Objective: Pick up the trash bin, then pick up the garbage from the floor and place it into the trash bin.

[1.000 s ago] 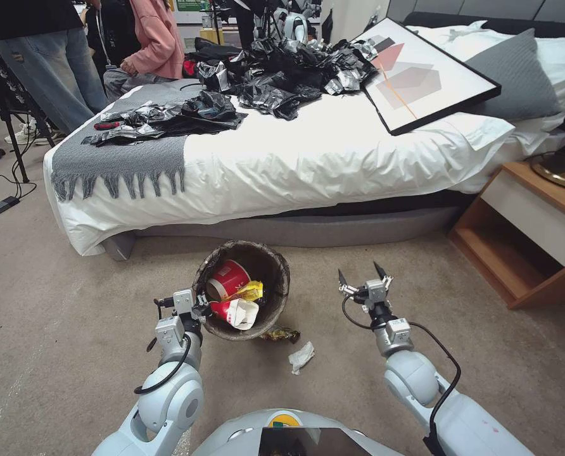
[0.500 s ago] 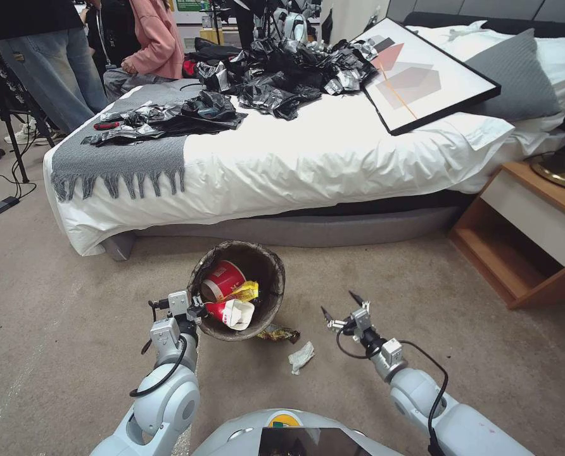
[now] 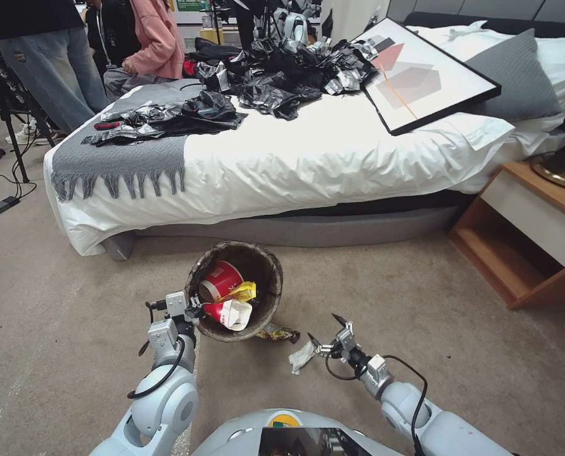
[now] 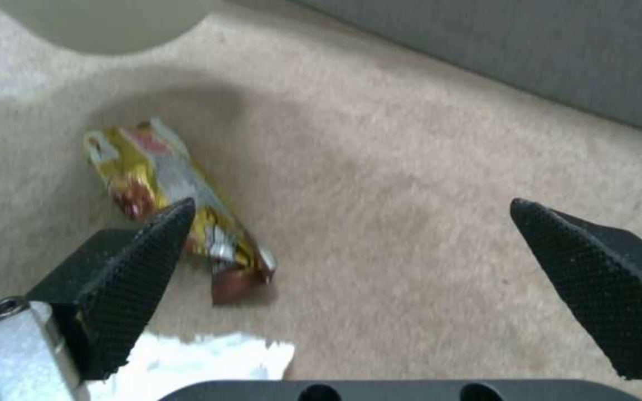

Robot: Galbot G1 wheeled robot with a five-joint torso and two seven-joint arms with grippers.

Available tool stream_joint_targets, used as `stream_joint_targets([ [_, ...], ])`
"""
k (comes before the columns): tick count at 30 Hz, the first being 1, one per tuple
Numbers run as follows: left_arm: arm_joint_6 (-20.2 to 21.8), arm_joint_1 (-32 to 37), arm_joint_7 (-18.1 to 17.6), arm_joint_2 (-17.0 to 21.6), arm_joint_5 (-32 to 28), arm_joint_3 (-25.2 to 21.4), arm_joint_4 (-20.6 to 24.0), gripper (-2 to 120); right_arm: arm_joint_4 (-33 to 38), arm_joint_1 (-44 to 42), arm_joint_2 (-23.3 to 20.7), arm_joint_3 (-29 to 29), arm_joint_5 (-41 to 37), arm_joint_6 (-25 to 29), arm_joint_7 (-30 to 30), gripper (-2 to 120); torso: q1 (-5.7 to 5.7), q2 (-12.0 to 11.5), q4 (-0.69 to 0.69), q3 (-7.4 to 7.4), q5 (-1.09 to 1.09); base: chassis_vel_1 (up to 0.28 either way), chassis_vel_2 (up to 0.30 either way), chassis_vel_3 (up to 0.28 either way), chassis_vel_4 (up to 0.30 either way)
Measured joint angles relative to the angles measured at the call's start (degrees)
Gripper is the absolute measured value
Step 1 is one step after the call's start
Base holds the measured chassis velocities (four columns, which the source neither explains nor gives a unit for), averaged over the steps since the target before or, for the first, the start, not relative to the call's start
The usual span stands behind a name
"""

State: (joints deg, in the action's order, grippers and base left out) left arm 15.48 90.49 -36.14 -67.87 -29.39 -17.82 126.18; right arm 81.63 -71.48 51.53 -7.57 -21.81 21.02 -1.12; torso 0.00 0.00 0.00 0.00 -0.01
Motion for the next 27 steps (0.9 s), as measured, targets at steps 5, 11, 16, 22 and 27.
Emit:
stream_joint_targets([
  [5, 0.0, -0.2, 0.0, 0.0, -0.1, 0.0, -0.2, 0, -2.1, 0.4, 0.8, -0.8, 0.7, 0.3, -0.5, 100, 0.00, 0.0, 0.00, 0.00, 0.01, 0.000, 0.000, 0.000, 0.000],
  [11, 0.0, -0.8, 0.0, 0.0, -0.3, 0.2, -0.6, 0, -6.2, 1.3, 2.5, -2.5, 2.5, 0.6, -0.8, 100, 0.00, 0.0, 0.00, 0.00, 0.00, 0.000, 0.000, 0.000, 0.000],
  [16, 0.0, -1.1, 0.0, 0.1, -0.4, 0.3, -0.8, 0, -9.0, 2.1, 3.8, -3.4, 3.8, 0.7, -0.5, 100, 0.00, 0.0, 0.00, 0.00, 0.00, 0.000, 0.000, 0.000, 0.000],
  [22, 0.0, -1.4, 0.0, 0.1, -0.5, 0.4, -1.0, 0, -12.8, 3.7, 5.8, -4.4, 5.1, 1.0, -0.2, 100, 0.00, 0.0, 0.00, 0.00, 0.00, 0.000, 0.000, 0.000, 0.000],
  [27, 0.0, -1.5, 0.0, 0.2, -0.7, 0.5, -1.1, 0, -15.8, 5.3, 8.0, -5.2, 6.3, 1.4, -0.1, 100, 0.00, 0.0, 0.00, 0.00, 0.02, 0.000, 0.000, 0.000, 0.000],
])
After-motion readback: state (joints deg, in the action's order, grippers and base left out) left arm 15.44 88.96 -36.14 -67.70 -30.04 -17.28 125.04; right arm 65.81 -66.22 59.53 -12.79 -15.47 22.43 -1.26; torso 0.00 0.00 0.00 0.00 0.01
